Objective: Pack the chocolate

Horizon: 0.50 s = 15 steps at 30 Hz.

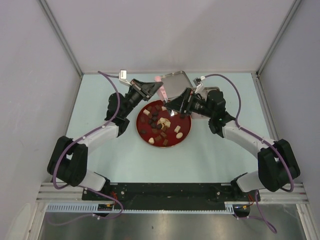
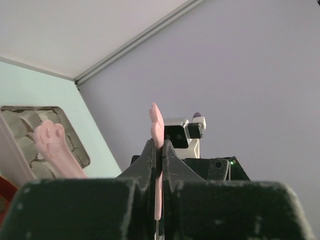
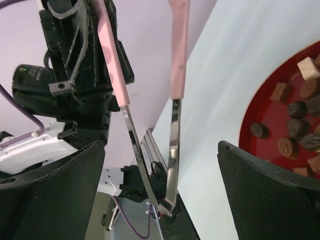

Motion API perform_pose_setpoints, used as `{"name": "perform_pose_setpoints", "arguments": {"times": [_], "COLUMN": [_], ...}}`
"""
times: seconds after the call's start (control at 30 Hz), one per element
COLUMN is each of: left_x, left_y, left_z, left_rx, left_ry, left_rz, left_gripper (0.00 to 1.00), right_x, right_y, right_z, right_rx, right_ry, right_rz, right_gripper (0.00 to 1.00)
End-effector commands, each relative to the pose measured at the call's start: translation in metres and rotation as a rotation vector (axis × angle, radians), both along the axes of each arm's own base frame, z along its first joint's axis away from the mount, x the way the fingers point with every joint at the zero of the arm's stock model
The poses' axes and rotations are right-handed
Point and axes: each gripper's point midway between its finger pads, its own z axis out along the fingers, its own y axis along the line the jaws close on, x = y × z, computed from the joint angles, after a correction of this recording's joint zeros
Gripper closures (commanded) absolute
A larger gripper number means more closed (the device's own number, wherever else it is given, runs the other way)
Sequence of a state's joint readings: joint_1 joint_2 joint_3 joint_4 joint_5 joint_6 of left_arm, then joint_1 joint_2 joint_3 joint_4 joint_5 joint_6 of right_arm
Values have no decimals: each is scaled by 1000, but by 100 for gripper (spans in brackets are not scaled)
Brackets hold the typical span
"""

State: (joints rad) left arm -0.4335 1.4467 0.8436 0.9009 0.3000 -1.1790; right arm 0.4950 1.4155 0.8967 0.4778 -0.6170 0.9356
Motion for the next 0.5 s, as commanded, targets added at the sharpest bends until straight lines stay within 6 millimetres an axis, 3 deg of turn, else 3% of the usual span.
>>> {"name": "perform_pose_setpoints", "arguments": {"times": [0.0,0.47], "left_x": [-16,-21], "left_y": [-10,-31], "left_z": [57,72], "left_rx": [-127,-227], "left_ry": [-173,-238], "left_rz": [-48,-146], "left_gripper": [100,100], "right_x": [0,5], "right_y": [0,-13], "right_z": [15,25], "right_rx": [59,134], "right_ry": [-38,-50], "right_rz": [26,41], "right_gripper": [0,22]}}
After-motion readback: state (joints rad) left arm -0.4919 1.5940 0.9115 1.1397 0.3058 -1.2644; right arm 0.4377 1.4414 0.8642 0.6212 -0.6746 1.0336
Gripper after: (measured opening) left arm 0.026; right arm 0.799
